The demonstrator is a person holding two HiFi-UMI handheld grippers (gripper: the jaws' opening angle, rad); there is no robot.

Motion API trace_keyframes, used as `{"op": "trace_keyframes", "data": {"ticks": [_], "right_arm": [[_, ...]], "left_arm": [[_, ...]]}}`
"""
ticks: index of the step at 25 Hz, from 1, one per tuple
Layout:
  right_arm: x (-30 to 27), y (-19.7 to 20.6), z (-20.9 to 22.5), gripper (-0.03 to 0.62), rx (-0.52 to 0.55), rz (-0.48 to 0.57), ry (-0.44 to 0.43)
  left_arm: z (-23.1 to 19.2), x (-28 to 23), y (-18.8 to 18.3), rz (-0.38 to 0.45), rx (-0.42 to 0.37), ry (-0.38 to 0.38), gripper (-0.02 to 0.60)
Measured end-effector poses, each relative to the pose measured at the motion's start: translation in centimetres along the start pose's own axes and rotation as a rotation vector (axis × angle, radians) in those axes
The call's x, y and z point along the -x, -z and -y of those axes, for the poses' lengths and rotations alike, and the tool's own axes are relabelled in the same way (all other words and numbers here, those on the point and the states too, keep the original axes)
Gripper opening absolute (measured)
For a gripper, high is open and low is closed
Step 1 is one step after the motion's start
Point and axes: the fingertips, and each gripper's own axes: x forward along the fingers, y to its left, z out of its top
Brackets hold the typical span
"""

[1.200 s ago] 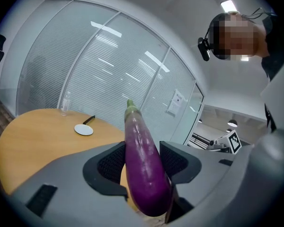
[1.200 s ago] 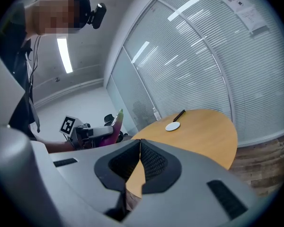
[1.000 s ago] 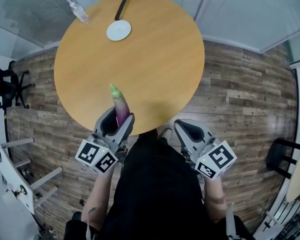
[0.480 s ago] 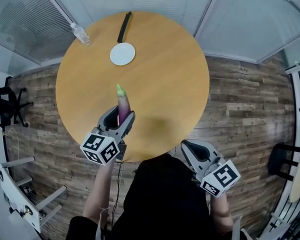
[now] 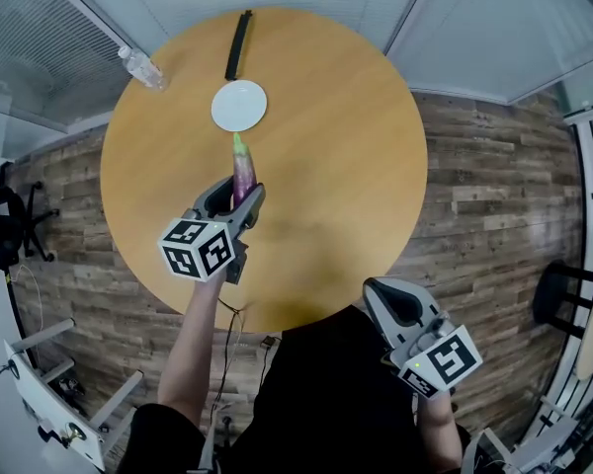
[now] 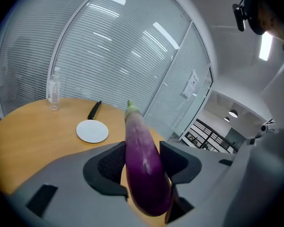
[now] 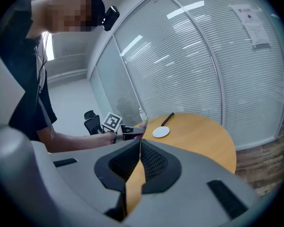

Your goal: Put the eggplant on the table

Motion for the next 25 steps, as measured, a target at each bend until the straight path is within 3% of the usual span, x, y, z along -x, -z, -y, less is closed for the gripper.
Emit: {"op": "trace_keyframes", "data": {"ticks": [9, 14, 18, 25], "right_arm": [[-3.4, -0.4, -0.4, 0.017, -0.025, -0.012, 0.032], [-3.6, 0.6, 0.3, 0.017, -0.06, -0.034, 0.056], [-4.0, 0.7, 0.8, 0.017, -0.082, -0.04, 0.068], [-5.4, 0.2, 2.2, 0.017, -0.089, -0.044, 0.067]], "left_arm": [[-6.5, -5.6, -1.4, -0.107, 0.021, -0.047, 0.235], [-9.4, -8.5, -3.1, -0.138, -0.004, -0.094, 0.236], [-11.3, -10.8, -4.2, -0.177, -0.068, -0.123, 0.236], [-14.5, -14.9, -4.4, -0.304, -0.255, -0.178, 0.236]]}}
